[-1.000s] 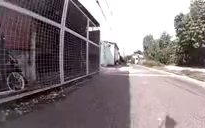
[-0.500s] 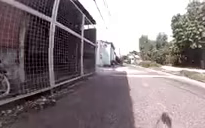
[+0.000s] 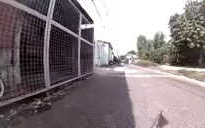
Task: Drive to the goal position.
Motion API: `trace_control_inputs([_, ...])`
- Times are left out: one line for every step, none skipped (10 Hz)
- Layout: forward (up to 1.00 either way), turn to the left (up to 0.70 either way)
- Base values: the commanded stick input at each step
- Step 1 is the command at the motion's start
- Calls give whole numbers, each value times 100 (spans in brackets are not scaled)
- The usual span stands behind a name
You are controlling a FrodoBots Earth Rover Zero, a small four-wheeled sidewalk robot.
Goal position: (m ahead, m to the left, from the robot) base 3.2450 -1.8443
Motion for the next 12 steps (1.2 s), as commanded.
trace_control_inputs([78, 0])
trace_control_inputs([78, 0])
trace_control_inputs([78, 0])
trace_control_inputs([78, 0])
trace_control_inputs([78, 0])
trace_control_inputs([78, 0])
trace_control_inputs([38, 0])
trace_control_inputs([0, 0])
trace_control_inputs([0, 0])
trace_control_inputs([0, 0])
trace_control_inputs([0, 0])
trace_control_inputs([0, 0])
